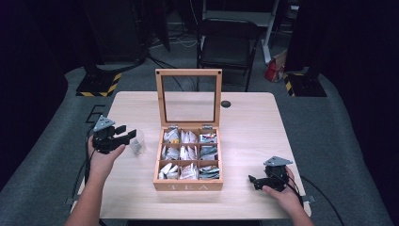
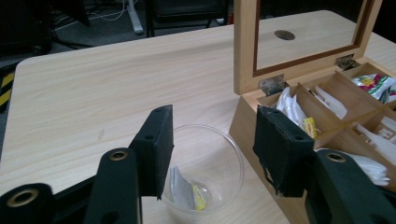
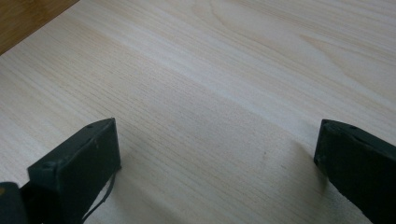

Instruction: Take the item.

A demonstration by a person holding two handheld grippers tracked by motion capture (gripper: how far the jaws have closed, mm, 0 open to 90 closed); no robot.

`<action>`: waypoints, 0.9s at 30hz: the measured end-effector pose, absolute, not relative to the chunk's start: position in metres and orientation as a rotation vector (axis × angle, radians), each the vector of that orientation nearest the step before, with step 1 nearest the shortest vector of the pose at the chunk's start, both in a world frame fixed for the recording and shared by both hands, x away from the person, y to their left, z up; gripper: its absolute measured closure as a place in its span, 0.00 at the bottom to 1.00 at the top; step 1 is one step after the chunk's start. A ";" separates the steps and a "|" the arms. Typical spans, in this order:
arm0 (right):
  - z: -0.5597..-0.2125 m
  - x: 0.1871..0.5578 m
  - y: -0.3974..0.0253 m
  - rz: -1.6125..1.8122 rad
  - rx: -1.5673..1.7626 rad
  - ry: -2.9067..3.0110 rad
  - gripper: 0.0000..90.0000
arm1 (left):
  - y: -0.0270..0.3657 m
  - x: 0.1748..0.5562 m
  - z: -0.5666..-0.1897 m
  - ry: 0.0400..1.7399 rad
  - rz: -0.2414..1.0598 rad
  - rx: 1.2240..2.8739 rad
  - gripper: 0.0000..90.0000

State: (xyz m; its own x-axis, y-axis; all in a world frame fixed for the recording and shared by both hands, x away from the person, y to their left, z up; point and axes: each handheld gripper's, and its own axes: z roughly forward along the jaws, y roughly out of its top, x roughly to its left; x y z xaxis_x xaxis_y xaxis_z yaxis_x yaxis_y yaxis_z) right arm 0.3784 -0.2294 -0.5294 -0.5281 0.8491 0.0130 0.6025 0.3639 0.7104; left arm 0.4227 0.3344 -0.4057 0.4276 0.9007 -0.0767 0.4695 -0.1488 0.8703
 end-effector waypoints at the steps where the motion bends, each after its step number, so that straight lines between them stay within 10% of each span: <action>1: -0.530 0.379 -0.230 0.959 1.267 2.275 0.00 | 0.335 0.422 -0.404 1.179 0.606 1.784 0.52; 27: -0.530 0.379 -0.229 0.959 1.267 2.275 0.00 | 0.333 0.387 -0.407 1.165 0.549 1.814 0.49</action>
State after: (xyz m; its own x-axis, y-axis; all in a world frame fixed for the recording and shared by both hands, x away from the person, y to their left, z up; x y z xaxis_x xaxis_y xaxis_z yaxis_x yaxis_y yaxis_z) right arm 0.3787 -0.2295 -0.5295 -0.5303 0.8478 0.0112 0.6000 0.3659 0.7114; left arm 0.3875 0.3331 -0.4072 0.4609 0.8827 -0.0922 0.4913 -0.1673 0.8548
